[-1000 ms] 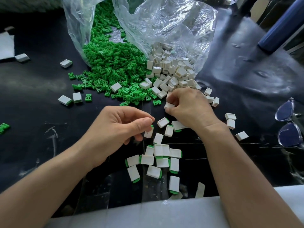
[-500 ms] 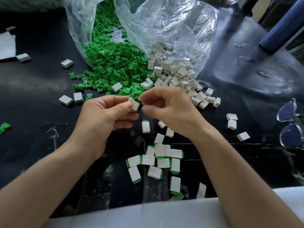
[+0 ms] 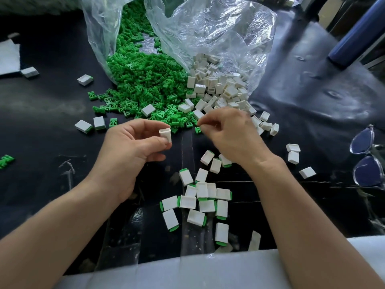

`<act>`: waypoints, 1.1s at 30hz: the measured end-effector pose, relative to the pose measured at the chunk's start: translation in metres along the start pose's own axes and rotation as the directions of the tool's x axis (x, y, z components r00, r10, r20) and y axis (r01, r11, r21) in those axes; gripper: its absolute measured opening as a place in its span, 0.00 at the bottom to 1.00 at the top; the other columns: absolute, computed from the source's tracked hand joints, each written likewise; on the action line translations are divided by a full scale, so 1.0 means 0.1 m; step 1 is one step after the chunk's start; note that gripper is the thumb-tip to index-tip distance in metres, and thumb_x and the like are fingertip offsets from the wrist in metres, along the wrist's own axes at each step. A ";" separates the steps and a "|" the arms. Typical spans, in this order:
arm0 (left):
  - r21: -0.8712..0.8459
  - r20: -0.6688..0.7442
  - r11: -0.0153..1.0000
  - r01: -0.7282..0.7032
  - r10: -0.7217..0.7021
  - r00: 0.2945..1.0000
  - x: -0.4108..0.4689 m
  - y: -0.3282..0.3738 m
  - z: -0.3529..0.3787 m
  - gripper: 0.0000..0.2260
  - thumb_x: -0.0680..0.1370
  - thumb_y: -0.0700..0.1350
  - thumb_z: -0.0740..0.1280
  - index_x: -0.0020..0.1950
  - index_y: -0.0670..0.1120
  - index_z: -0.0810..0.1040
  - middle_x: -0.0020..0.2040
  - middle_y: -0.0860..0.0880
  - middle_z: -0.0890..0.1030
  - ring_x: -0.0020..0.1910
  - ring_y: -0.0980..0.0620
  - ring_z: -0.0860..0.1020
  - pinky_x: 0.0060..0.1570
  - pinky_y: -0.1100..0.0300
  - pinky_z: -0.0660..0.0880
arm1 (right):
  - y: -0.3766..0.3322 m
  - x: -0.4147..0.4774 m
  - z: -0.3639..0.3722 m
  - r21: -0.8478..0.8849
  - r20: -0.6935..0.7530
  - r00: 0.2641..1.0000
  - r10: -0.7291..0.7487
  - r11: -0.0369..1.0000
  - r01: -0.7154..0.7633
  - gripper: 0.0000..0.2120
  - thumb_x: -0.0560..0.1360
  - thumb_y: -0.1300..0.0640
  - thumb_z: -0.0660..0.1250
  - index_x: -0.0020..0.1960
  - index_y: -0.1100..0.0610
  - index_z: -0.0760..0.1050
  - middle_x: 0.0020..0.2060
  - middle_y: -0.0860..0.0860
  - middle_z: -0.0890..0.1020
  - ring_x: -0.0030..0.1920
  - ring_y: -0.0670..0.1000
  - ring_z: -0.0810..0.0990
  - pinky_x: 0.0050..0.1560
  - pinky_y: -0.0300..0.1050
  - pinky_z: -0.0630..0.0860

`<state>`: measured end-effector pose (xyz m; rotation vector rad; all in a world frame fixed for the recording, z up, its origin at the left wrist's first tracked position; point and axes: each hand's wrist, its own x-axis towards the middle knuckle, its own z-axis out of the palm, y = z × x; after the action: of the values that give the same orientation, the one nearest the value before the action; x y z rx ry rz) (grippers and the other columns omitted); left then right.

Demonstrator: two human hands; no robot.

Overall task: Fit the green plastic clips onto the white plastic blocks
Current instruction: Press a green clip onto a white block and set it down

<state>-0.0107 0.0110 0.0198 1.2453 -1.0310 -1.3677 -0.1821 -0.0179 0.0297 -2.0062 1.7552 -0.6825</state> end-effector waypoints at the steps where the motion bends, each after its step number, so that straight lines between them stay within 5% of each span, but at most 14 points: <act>1: 0.001 0.009 1.000 -0.001 0.001 1.000 0.00 0.00 0.00 0.11 0.71 0.30 0.67 0.39 0.46 0.80 0.33 0.52 0.82 0.33 0.57 0.81 0.29 0.68 0.76 | 0.03 0.02 -0.01 -0.035 -0.047 0.999 0.021 0.999 -0.023 0.08 0.75 0.59 0.66 0.50 0.54 0.82 0.43 0.48 0.80 0.44 0.47 0.75 0.51 0.41 0.73; 9: 0.012 0.072 1.000 0.006 -0.007 0.997 -0.03 0.01 0.01 0.11 0.71 0.31 0.68 0.40 0.46 0.82 0.33 0.51 0.83 0.34 0.57 0.81 0.30 0.68 0.76 | 0.04 0.04 0.11 -0.262 0.033 0.999 0.012 0.965 -0.003 0.10 0.76 0.58 0.64 0.56 0.53 0.78 0.55 0.52 0.76 0.58 0.54 0.72 0.59 0.48 0.68; 14: 0.006 0.103 0.999 0.032 -0.033 0.994 -0.04 0.01 0.02 0.10 0.69 0.32 0.68 0.39 0.47 0.82 0.34 0.50 0.83 0.35 0.56 0.82 0.30 0.67 0.77 | 0.00 0.04 0.09 -0.243 0.043 0.999 0.004 0.970 0.006 0.04 0.74 0.60 0.66 0.45 0.52 0.72 0.44 0.48 0.75 0.51 0.52 0.75 0.50 0.43 0.67; 17: 0.015 0.102 0.999 0.034 -0.035 0.994 -0.03 0.01 0.02 0.10 0.69 0.32 0.68 0.40 0.47 0.82 0.34 0.50 0.83 0.35 0.56 0.82 0.31 0.67 0.77 | 0.00 0.03 0.08 -0.200 0.049 0.999 -0.015 0.979 0.024 0.07 0.75 0.62 0.65 0.51 0.53 0.75 0.42 0.46 0.72 0.48 0.50 0.74 0.51 0.44 0.69; 19: 0.024 0.087 0.999 0.027 -0.029 0.996 -0.03 0.00 0.02 0.11 0.69 0.31 0.69 0.42 0.47 0.82 0.33 0.51 0.83 0.35 0.56 0.82 0.30 0.68 0.76 | 0.00 0.01 0.06 -0.151 0.040 0.999 -0.024 0.988 0.030 0.12 0.75 0.61 0.65 0.57 0.53 0.77 0.43 0.46 0.71 0.47 0.47 0.71 0.54 0.45 0.70; 23: 0.029 0.059 1.000 0.008 -0.010 0.998 -0.02 -0.01 0.01 0.09 0.68 0.32 0.70 0.40 0.46 0.80 0.33 0.50 0.83 0.35 0.55 0.81 0.29 0.68 0.75 | -0.09 -0.04 0.01 0.074 -0.067 0.997 -0.032 0.997 0.037 0.05 0.74 0.61 0.67 0.49 0.55 0.78 0.37 0.45 0.76 0.42 0.48 0.77 0.51 0.48 0.74; 27: 0.029 0.064 1.000 0.010 -0.012 0.998 -0.03 -0.01 0.02 0.06 0.63 0.40 0.71 0.39 0.45 0.81 0.34 0.50 0.83 0.35 0.54 0.79 0.30 0.69 0.74 | -0.16 -0.07 0.01 0.335 -0.003 1.000 -0.026 0.942 0.025 0.11 0.73 0.60 0.68 0.36 0.48 0.72 0.31 0.44 0.77 0.37 0.49 0.79 0.43 0.45 0.77; 33: -0.003 0.100 0.999 0.042 -0.042 0.994 -0.04 0.01 0.04 0.09 0.62 0.43 0.70 0.40 0.43 0.80 0.34 0.47 0.84 0.30 0.56 0.81 0.27 0.68 0.74 | -0.21 -0.08 0.04 0.513 0.083 0.995 -0.063 0.858 0.012 0.11 0.74 0.63 0.66 0.38 0.48 0.75 0.31 0.47 0.79 0.33 0.44 0.80 0.36 0.36 0.76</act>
<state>-0.0141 0.0151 0.0224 1.2107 -1.0750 -1.4769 -0.1638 -0.0067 0.0381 -1.6708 1.3012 -0.9342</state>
